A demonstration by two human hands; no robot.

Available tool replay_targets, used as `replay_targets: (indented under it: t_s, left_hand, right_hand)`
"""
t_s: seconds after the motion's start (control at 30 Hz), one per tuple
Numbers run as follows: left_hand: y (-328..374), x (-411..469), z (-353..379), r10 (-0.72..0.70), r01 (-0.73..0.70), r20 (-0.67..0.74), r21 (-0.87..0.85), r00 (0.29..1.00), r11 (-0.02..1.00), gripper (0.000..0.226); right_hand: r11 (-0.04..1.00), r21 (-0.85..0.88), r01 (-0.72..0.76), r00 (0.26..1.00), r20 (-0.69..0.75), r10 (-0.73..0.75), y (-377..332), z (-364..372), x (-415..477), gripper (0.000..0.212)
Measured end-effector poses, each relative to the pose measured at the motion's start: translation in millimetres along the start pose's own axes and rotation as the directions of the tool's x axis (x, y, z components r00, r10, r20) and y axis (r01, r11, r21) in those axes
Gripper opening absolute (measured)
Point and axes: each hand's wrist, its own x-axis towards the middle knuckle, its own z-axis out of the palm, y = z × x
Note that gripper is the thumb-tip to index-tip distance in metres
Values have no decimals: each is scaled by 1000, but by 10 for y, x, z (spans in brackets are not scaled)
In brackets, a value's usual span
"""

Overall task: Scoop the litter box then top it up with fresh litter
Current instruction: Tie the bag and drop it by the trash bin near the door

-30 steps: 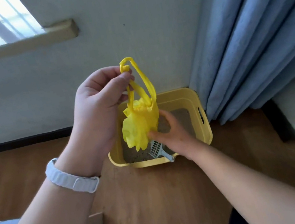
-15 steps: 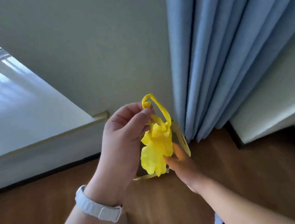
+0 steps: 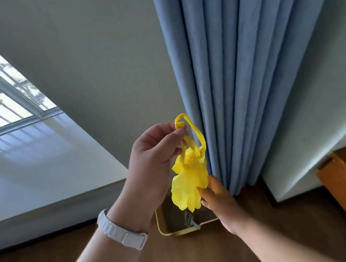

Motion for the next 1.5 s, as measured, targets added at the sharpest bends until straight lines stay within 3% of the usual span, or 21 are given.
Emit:
replay_targets:
  t_s: [0.1,0.33,0.47,0.67,0.87,1.03,1.37,1.5]
  left_hand:
    - [164,-74,100,38,-39,9,11,999,999,17]
    - [376,-206,30,97,-96,26,-17,995,995,11]
    - [409,-267,-236,134,-135,51,11,990,991,12]
    - [444,-414,-658,115,-117,158,4,981,993,4]
    - [465,-640,-645,73,-85,346,21,936,996,16]
    - [399,-840,-389,70,-122,503,70,861,990,3]
    - [301,-1743,653,60,-165,758,63,649,984,10]
    - [227,-2426,1213,36,-121,821,41,570,992,13]
  right_hand:
    - [995,99,-30,999,20,29,-104,-41,-98,36]
    - [890,450,-69,997,13,70,-249,6,-286,53]
    - [910,414,17,993,-110,32,-283,126,-472,48]
    - [976,176,130,934,-351,-62,-256,471,-925,31]
    - [982,74,172,825,-556,-103,-130,762,-1378,24]
    - [979,78,187,718,-691,-82,-10,711,-1842,19]
    - [966,97,240,484,-875,-33,262,240,-3252,15]
    - [963,115,245,377,-926,14,521,35,-4026,13]
